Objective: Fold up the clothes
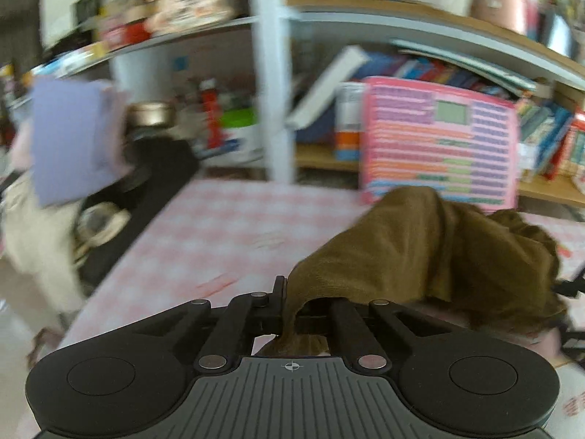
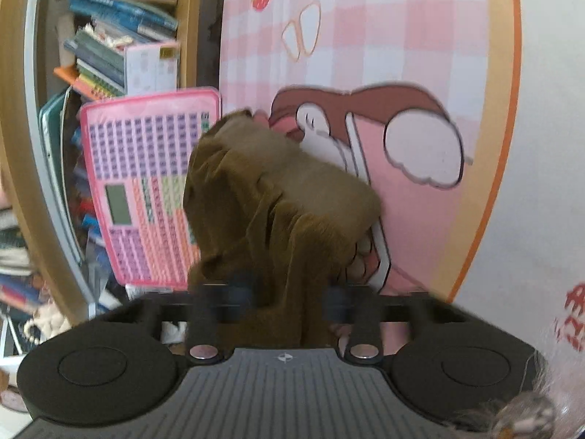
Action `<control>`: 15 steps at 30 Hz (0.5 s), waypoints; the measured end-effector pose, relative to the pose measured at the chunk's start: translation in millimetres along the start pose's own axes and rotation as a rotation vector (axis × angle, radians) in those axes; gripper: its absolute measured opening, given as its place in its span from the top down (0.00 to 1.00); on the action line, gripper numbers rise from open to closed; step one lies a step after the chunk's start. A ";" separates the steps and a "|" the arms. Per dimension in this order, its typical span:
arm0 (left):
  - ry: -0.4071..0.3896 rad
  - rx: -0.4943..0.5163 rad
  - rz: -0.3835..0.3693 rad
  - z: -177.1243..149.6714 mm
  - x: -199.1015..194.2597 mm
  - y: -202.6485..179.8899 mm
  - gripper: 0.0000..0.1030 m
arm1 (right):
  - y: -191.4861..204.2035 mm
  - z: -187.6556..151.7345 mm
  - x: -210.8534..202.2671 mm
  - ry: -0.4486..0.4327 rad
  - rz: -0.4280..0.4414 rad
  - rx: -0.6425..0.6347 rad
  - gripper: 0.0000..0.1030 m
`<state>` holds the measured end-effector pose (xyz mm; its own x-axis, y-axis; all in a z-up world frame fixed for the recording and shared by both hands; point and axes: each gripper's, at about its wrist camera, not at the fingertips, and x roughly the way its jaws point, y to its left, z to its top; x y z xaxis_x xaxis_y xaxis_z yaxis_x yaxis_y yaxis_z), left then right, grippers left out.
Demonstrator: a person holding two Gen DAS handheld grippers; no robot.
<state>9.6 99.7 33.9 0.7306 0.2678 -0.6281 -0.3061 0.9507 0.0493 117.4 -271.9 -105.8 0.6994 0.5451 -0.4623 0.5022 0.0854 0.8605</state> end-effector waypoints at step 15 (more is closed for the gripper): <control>0.136 0.043 -0.294 -61.0 -29.6 -37.4 0.27 | 116.2 69.5 -162.6 -0.391 0.272 -0.464 0.94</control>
<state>-37.8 46.7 3.3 0.6945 -0.0397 -0.7184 -0.0661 0.9907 -0.1188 97.4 -408.5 54.5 0.9470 0.2629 -0.1845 0.0723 0.3853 0.9199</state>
